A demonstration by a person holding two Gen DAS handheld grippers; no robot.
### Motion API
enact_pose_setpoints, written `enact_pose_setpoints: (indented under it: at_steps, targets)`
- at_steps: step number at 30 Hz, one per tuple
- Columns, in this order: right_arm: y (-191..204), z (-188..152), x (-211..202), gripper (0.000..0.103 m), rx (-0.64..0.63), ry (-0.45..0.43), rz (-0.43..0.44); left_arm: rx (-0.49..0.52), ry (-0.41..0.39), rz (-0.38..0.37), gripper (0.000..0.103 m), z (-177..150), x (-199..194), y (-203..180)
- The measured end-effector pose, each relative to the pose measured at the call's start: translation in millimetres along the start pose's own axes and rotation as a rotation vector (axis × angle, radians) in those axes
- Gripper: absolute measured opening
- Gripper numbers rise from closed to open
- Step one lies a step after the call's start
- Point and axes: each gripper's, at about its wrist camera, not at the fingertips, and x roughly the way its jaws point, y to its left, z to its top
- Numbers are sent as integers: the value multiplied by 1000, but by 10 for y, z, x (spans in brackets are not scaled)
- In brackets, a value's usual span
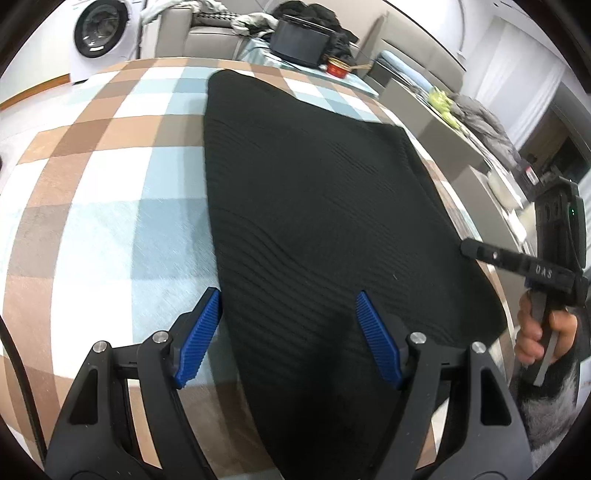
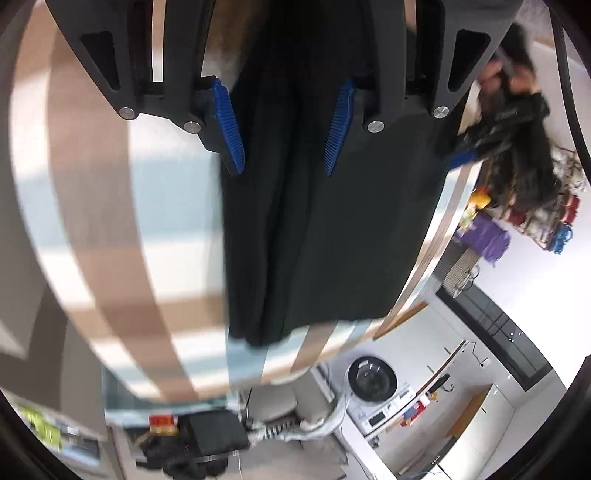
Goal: Fold small clothes
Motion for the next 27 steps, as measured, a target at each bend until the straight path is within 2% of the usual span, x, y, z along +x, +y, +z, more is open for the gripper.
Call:
enact_pose_setpoints:
  at_steps: [3, 6, 8, 10, 13, 23, 27]
  targets:
    - [77, -200, -45, 54, 4, 11, 1, 36, 7, -4, 72, -86, -23, -60]
    - [159, -287, -15, 54, -26, 20, -19, 65, 4, 9, 55, -168, -57, -102]
    - [239, -327, 63, 41, -70, 39, -48, 97, -7, 37, 32, -190, -72, -119]
    - [290, -339, 100, 36, -95, 32, -70, 92, -10, 37, 25, -170, -70, -92]
    - [310, -308, 153, 32, -99, 30, -71, 70, -20, 34, 24, -101, -45, -34]
    - [504, 85, 524, 31, -103, -20, -111, 41, -75, 125, 24, 408, 144, 220]
    - [557, 176, 633, 31, -111, -38, -108, -3, -96, 124, 24, 557, 189, 379]
